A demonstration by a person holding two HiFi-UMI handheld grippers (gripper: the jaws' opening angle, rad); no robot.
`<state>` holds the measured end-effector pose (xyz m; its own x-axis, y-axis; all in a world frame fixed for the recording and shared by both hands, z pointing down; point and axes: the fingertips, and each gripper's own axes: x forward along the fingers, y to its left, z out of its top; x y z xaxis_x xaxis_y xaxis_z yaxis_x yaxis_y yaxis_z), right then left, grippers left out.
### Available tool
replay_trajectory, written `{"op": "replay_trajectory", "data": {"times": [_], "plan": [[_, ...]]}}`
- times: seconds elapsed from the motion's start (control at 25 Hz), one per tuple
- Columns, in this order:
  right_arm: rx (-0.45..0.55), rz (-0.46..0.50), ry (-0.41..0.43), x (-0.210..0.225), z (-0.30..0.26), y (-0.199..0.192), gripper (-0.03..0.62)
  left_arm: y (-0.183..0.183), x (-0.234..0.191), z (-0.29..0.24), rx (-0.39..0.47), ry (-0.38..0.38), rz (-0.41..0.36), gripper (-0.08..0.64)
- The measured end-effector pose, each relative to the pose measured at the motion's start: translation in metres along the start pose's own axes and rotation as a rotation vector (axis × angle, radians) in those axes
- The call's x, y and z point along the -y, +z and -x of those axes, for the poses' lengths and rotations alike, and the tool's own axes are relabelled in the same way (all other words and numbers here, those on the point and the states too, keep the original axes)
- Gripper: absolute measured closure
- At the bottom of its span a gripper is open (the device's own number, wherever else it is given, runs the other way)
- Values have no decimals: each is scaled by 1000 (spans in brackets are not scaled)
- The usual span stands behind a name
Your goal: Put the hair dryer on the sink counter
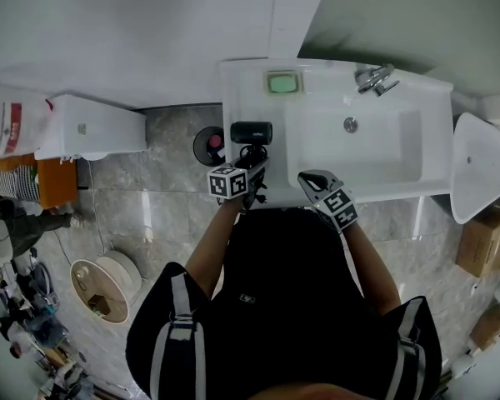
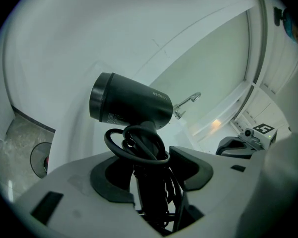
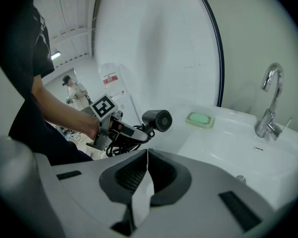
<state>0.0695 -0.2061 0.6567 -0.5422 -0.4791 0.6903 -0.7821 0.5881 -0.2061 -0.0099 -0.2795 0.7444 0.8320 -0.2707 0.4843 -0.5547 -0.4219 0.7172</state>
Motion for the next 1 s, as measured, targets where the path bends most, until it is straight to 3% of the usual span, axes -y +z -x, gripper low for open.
{"op": "replay_trajectory", "data": {"times": [0.32,0.8,1.0], "plan": [[20,-37,-19,7,3,3,531,-4,-9,-13,-25,19,20,339],[25,-17,-13,6,-2,11,531,-14,-25,-20,-52,74,64,339],[19,-11,-3,3,-5,12,531,-20,-31,-23,-67,102,47,339]]}}
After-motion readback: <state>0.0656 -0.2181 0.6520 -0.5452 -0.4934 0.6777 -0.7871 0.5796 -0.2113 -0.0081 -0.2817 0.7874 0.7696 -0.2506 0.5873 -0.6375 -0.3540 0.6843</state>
